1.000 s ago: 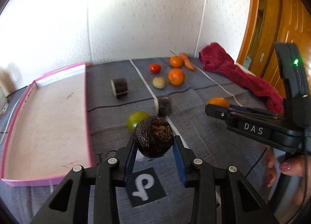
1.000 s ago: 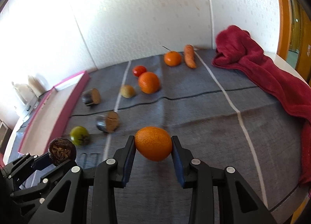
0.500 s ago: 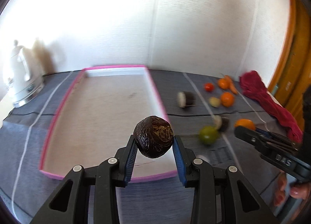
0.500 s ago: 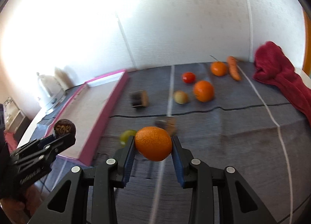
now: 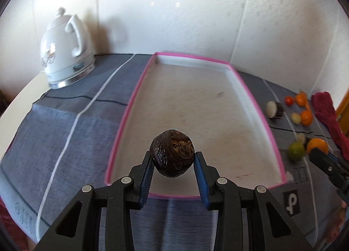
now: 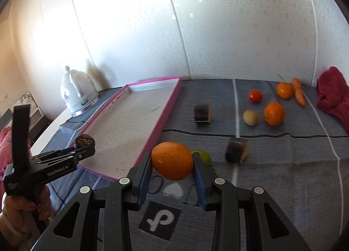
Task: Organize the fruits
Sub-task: 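Carry the dark brown fruit into the pink tray and open left tool while right lifts orange, then lower the orange into the pink tray and open the right tool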
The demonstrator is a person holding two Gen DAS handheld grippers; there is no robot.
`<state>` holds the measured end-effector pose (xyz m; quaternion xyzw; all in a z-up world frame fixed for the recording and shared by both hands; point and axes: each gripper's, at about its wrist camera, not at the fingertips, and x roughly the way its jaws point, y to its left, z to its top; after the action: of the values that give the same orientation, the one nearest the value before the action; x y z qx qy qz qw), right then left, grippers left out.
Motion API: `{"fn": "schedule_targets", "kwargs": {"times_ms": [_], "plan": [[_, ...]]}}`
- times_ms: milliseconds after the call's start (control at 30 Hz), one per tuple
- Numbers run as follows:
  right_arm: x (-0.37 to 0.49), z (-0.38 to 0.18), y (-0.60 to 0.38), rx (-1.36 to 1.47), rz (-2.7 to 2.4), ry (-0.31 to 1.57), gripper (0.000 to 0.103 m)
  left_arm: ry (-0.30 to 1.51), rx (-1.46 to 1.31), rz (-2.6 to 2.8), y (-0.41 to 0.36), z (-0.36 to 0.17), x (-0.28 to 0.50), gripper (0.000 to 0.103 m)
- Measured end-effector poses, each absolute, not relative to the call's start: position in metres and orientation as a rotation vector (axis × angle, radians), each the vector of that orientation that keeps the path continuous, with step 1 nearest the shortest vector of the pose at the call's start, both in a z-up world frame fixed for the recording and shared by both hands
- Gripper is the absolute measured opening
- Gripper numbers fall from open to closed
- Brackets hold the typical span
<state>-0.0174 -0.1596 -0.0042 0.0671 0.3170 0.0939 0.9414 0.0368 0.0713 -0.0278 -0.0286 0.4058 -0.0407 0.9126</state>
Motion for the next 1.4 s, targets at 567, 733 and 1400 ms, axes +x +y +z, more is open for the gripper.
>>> {"fn": "schedule_targets", "kwargs": {"times_ms": [567, 733, 1400], "plan": [[0.024, -0.011, -0.110, 0.038, 0.317, 0.648, 0.037, 0.794, -0.018, 0.009, 0.084, -0.024, 0.022, 0.053], [0.032, -0.017, -0.101, 0.014, 0.331, 0.667, 0.036, 0.791, -0.019, 0.008, 0.082, -0.022, 0.020, 0.058], [0.067, -0.025, -0.078, -0.094, 0.302, 0.704, 0.037, 0.789, 0.005, -0.004, 0.068, -0.017, 0.012, 0.078]]}}
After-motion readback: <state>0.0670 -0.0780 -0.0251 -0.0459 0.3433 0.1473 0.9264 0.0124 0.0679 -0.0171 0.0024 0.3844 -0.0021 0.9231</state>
